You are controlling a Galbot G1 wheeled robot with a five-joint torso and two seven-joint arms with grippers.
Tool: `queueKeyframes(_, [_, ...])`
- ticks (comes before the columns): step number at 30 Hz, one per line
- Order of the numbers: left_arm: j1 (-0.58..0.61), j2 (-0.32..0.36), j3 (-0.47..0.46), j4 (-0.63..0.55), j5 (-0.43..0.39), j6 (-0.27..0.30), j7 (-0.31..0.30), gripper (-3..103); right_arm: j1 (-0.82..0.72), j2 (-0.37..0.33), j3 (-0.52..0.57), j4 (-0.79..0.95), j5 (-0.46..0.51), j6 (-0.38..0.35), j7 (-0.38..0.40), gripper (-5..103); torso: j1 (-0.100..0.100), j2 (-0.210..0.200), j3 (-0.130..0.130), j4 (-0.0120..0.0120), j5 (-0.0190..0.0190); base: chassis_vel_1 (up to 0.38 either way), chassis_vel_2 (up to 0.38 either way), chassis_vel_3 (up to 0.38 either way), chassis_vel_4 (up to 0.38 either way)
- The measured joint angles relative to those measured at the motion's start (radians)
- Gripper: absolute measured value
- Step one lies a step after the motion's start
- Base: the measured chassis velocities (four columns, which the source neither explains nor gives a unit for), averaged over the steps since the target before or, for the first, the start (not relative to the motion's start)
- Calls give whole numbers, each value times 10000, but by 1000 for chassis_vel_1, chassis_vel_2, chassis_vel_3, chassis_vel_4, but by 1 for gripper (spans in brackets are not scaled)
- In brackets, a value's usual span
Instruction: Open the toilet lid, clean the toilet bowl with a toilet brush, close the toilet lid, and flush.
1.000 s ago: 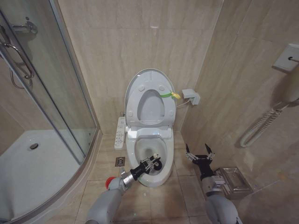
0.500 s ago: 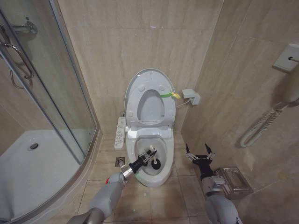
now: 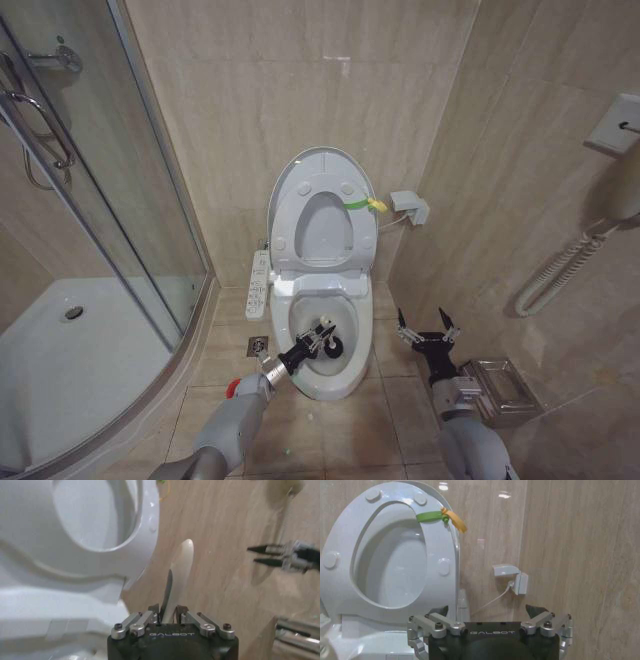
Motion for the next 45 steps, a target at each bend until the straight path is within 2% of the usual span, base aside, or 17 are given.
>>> queueKeyframes(6, [27,-13,66,-496,-232,114,245,20,0,0,0,0,0,0,0,100,0,0,-1,0,1,0,0,0,0])
queueKeyframes(11, [-65,-213,-43,198,-72,58,387,20,0,0,0,0,0,0,1,100,0,1,-2,3,2,0,0,0,0])
queueKeyframes(14, [-90,-278,-126,896,317,-61,286,19,0,0,0,0,0,0,1,100,-2,1,-3,3,6,0,0,0,0])
queueKeyframes(19, [-112,-280,-200,1184,525,-85,150,19,0,0,0,0,0,0,0,100,-1,1,-2,3,4,0,0,0,0])
queueKeyframes(20, [-127,-280,-227,1250,539,-92,121,23,0,0,0,0,0,0,-1,100,0,0,-1,3,5,0,0,0,0])
queueKeyframes(21, [-124,-275,-236,1261,528,-93,113,23,0,0,0,0,-1,0,1,100,0,0,-1,2,3,0,0,0,0])
queueKeyframes(28, [66,-69,-127,578,252,-52,148,23,0,0,0,0,0,0,0,100,1,-2,1,2,2,0,0,0,0])
queueKeyframes(33, [216,191,22,-693,-28,91,60,23,0,0,0,0,0,0,-1,100,1,-2,1,-1,0,0,0,0,0])
queueKeyframes(34, [215,271,29,-1009,-66,118,0,19,0,0,0,0,0,0,1,100,1,-2,1,-2,1,0,0,0,0])
queueKeyframes(37, [178,328,77,-1226,-140,176,-3,19,0,0,0,0,0,0,-1,100,1,-2,2,-1,0,0,0,0,0])
queueKeyframes(43, [84,222,14,-856,-207,169,93,17,0,0,0,0,-1,0,0,100,1,-2,0,1,3,0,0,0,0])
queueKeyframes(45, [-22,46,-92,-145,-58,25,103,17,1,0,0,0,0,0,2,100,1,-1,-1,4,4,0,0,0,0])
